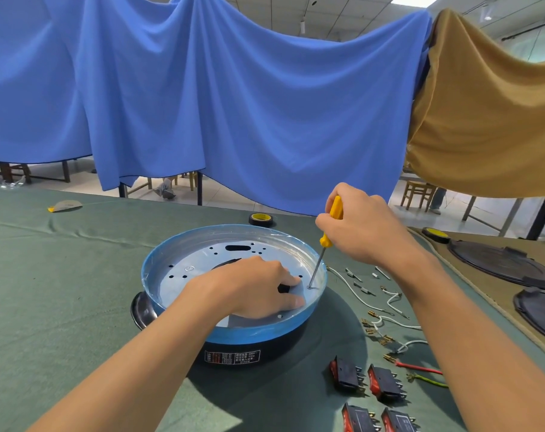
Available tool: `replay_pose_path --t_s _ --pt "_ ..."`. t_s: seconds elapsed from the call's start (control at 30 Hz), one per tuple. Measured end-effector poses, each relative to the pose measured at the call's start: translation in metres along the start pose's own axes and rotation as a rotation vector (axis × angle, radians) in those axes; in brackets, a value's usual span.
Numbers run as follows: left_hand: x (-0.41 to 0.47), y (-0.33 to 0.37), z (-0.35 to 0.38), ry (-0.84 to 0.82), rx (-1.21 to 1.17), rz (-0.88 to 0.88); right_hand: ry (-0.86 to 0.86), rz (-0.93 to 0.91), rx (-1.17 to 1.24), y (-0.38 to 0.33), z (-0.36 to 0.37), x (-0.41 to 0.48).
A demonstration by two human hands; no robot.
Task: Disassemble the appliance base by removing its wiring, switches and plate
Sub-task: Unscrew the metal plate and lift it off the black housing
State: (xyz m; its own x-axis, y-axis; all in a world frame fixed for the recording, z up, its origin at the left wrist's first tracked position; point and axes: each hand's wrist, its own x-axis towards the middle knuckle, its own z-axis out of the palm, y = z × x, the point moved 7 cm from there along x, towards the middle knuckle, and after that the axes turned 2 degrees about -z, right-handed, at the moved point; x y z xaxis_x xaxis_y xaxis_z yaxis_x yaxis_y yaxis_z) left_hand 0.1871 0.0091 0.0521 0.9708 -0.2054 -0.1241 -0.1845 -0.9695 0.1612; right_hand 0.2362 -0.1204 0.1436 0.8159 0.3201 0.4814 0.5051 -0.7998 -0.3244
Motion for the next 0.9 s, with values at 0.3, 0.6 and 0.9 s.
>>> replay_pose_path --t_s 0.3,0.6,0.9 --pt "-0.001 0.0014 -0.0009 -0.007 0.004 -0.003 -0.01 0.0 -0.012 -0.0001 0.0006 0.0" --pt "-0.0004 0.0007 -0.001 0.005 -0.002 -0.002 -0.014 0.015 -0.012 0.0024 0.0002 0.001" --pt "0.0008 -0.0008 0.0001 0.01 -0.006 0.001 -0.02 0.024 -0.024 0.0009 -0.001 -0.0003"
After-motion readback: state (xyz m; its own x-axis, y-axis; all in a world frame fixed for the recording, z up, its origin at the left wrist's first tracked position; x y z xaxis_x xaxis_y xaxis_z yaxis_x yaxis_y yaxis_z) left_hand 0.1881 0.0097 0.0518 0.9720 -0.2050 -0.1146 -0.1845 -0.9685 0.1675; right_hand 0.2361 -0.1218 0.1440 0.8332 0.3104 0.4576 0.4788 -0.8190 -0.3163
